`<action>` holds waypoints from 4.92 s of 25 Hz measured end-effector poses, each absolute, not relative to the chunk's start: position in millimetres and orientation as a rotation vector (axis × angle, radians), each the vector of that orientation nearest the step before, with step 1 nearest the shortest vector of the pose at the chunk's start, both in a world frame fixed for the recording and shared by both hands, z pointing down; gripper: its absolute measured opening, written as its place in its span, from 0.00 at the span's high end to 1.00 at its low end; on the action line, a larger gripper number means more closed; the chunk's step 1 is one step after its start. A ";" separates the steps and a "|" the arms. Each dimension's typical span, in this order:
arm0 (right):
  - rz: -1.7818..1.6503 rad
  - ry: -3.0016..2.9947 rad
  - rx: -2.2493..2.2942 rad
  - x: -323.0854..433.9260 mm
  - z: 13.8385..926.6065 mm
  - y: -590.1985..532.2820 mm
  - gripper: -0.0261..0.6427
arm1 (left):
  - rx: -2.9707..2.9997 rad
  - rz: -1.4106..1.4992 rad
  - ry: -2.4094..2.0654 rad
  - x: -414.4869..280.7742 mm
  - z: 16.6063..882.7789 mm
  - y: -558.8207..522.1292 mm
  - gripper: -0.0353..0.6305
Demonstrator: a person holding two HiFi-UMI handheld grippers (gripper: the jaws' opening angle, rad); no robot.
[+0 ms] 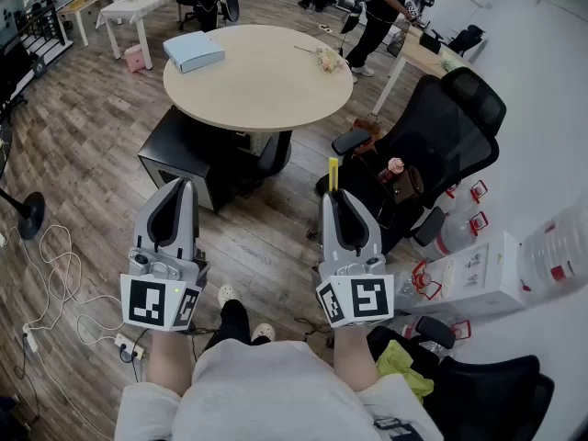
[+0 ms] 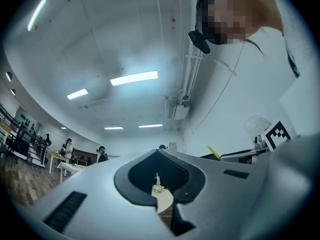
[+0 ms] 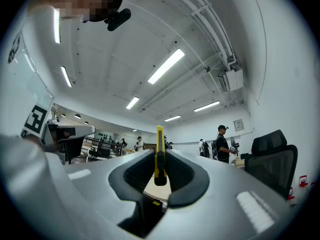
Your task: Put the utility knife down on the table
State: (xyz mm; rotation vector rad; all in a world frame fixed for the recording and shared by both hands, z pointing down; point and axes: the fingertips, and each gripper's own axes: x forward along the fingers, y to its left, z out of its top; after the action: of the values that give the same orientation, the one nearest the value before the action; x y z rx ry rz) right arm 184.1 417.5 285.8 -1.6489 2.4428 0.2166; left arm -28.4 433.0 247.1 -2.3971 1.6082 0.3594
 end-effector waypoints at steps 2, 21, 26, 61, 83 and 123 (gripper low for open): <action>0.216 2.442 -1.649 182.0 285.2 413.2 0.85 | -2.396 0.360 1.609 -30.8 246.1 428.8 0.94; 0.201 2.382 -1.695 150.5 277.7 306.6 0.85 | -2.412 0.379 1.541 -63.8 231.2 321.5 0.94; 0.212 2.356 -1.705 130.6 273.3 272.4 0.85 | -2.405 0.375 1.526 -85.2 227.5 285.3 0.94; 0.243 2.363 -1.656 104.7 260.5 39.5 0.85 | -2.357 0.403 1.574 -119.6 223.2 65.0 0.94; 0.206 2.429 -1.529 153.1 267.8 -124.9 0.85 | -2.274 0.374 1.672 -63.2 228.9 -74.8 0.94; -0.110 2.472 -1.705 63.0 345.4 -361.8 0.85 | -2.483 0.315 1.564 -133.0 256.8 -325.7 0.94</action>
State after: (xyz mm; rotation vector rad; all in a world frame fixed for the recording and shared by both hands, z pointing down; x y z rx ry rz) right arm 63.0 -361.8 345.4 -1.7048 2.4718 -0.1099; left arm -133.0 -325.7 256.8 -2.4825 1.5642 0.3151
